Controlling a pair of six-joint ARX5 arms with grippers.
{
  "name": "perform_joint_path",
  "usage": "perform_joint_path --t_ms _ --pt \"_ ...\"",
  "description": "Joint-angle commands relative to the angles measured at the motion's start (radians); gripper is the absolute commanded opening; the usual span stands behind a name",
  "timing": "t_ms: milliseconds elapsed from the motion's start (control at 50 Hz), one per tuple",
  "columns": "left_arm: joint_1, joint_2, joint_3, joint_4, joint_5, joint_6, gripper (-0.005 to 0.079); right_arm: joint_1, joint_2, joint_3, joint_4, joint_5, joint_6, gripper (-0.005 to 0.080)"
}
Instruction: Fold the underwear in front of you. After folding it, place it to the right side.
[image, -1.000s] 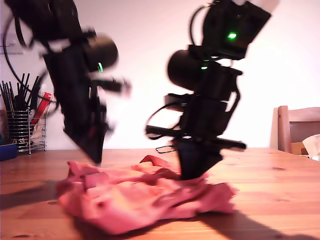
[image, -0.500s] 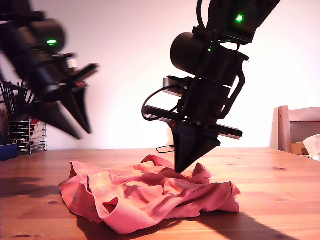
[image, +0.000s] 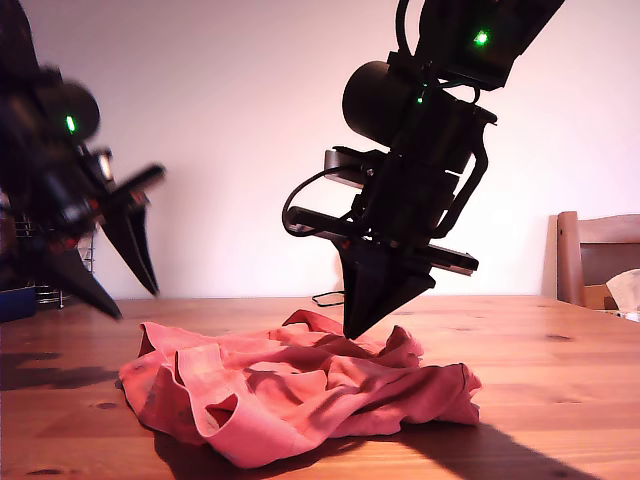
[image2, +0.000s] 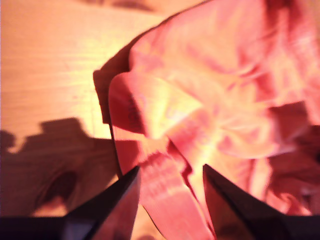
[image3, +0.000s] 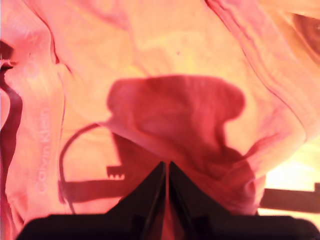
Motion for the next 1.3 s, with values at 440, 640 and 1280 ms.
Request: perform_joint_path --t_ms 440,640,1280 --pt "-0.013 0.069 -0.02 0.15 -0.023 -0.043 0.0355 0.005 0.001 -0.014 0.034 -0.003 -0.006 -0.0013" --pt "-0.035 0.088 -0.02 0.164 -0.024 -0.05 0.0355 0.005 0.001 -0.014 0.056 -0.004 -0.006 -0.0013" --pt "-0.04 0.088 -0.02 0.287 -0.058 -0.041 -0.002 0.005 0.001 -0.014 0.06 -0.003 -0.01 -0.0013"
